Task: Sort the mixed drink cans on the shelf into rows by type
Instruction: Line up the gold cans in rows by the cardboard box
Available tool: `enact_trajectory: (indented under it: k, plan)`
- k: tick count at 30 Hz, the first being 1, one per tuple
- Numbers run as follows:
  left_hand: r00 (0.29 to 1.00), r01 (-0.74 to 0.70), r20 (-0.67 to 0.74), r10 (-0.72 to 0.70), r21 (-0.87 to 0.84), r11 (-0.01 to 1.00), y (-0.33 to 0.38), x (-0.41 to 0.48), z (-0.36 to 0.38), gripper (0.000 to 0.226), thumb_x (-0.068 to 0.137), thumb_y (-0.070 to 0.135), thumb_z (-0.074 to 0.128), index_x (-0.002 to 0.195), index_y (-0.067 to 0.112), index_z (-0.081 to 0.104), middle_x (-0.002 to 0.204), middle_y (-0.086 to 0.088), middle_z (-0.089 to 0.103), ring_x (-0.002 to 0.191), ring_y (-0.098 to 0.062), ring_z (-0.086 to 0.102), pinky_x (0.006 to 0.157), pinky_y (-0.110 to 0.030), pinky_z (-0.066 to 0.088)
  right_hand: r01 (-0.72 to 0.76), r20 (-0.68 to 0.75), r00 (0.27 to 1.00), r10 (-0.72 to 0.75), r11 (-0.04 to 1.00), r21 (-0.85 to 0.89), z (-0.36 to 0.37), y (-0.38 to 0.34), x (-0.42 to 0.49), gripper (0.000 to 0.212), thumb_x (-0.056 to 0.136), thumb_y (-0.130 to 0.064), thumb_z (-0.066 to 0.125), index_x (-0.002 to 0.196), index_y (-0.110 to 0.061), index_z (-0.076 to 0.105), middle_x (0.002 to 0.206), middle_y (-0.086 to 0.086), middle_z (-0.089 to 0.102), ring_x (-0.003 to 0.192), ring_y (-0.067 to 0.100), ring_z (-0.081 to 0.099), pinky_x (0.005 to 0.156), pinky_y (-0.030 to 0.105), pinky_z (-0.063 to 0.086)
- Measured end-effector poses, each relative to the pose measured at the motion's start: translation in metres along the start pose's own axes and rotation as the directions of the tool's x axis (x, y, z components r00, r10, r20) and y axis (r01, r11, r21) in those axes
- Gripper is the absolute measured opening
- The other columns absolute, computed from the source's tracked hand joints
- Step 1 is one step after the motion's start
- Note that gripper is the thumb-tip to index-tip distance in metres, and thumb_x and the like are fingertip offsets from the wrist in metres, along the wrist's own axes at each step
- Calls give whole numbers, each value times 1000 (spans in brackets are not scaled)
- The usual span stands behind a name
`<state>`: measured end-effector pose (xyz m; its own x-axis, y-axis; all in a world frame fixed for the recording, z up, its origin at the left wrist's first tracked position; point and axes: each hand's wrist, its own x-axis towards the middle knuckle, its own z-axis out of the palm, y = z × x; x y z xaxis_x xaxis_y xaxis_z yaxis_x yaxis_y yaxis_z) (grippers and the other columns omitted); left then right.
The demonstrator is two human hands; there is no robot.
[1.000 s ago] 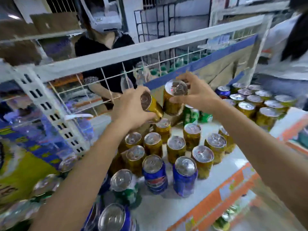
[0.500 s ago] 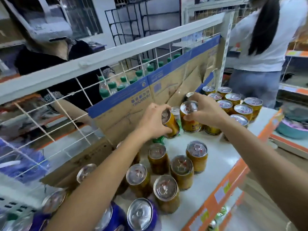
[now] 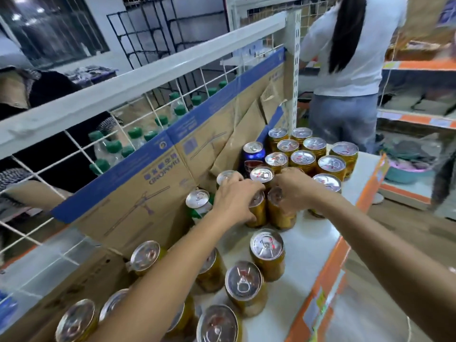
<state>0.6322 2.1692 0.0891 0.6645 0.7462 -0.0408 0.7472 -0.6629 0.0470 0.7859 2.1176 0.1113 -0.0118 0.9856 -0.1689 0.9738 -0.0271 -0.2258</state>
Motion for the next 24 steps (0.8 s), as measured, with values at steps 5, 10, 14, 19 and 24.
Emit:
enact_trajectory:
  k: [5, 10, 14, 19, 24]
  plan:
    - [993, -117, -13, 119, 138, 984, -5, 2, 5, 80, 76, 42, 74, 144, 33, 33, 143, 10, 41, 120, -20, 33, 97, -36, 33, 48, 74, 996, -44, 997, -55, -14, 5, 10, 34, 82, -30, 62, 110, -10, 63, 103, 7, 61, 95, 22, 54, 74, 28, 46]
    - [991, -71, -115, 74, 25, 997, -19, -7, -15, 65, 84, 50, 61, 141, 31, 37, 146, 5, 34, 132, -18, 26, 104, -36, 27, 52, -180, 983, -45, 998, 36, -23, 9, 50, 40, 86, -29, 63, 120, -8, 58, 116, 15, 60, 104, 30, 55, 81, 35, 47]
    - [981, 175, -104, -166, 83, 981, -47, -22, -31, 55, 87, 58, 51, 131, 25, 44, 127, -2, 50, 119, -24, 42, 96, -39, 41, 175, -313, 942, -116, 971, 166, -19, -8, 72, 40, 85, -27, 66, 120, -9, 59, 116, 11, 62, 107, 30, 56, 82, 33, 44]
    - [921, 339, 121, -370, 218, 915, -58, -41, -30, 65, 83, 60, 57, 130, 19, 38, 128, -7, 42, 110, -34, 55, 81, -41, 47, 227, -13, 974, -227, 969, 95, 2, -44, 86, 60, 76, -41, 73, 121, -11, 47, 110, 10, 60, 99, 29, 57, 75, 35, 45]
    - [917, 368, 119, -381, 117, 922, -59, -45, -18, 66, 79, 39, 73, 128, 16, 35, 130, -10, 29, 106, -39, 56, 80, -41, 47, 237, 15, 971, -237, 972, -8, 18, -61, 87, 76, 75, -25, 77, 134, -16, 31, 119, 12, 54, 103, 30, 56, 81, 40, 53]
